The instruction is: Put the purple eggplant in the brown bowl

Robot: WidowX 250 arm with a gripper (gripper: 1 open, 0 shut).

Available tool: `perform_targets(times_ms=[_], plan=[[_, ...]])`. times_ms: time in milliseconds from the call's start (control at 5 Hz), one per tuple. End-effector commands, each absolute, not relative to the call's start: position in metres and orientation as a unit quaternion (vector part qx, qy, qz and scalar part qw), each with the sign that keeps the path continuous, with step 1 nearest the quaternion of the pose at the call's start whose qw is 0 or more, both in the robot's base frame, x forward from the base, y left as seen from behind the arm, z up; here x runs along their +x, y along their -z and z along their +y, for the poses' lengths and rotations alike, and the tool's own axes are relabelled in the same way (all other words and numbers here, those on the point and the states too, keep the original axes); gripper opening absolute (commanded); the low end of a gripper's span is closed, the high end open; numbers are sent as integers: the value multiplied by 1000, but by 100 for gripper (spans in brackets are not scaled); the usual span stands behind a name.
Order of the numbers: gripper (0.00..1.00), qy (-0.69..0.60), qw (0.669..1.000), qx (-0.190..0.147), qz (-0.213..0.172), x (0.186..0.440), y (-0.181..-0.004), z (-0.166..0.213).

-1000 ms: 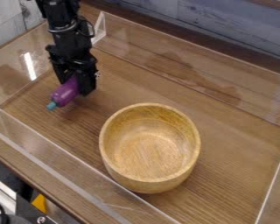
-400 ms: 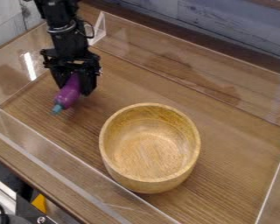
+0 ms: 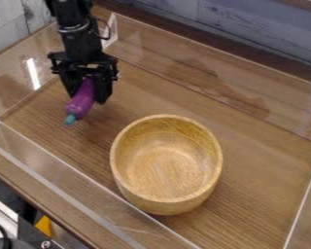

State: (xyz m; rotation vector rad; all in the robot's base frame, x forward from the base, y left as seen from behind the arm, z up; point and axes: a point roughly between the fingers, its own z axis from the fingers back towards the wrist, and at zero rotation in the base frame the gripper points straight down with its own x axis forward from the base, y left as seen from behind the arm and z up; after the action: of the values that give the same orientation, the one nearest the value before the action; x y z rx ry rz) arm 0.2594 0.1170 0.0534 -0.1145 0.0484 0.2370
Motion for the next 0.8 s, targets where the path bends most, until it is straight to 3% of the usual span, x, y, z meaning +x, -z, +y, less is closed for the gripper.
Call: perform_targets(times_ms=[0, 400, 600], plan=[[0, -120, 992, -43, -2, 266, -75, 110], [0, -105, 994, -37, -3, 269, -87, 80], [0, -55, 998, -37, 0, 263, -84, 64]])
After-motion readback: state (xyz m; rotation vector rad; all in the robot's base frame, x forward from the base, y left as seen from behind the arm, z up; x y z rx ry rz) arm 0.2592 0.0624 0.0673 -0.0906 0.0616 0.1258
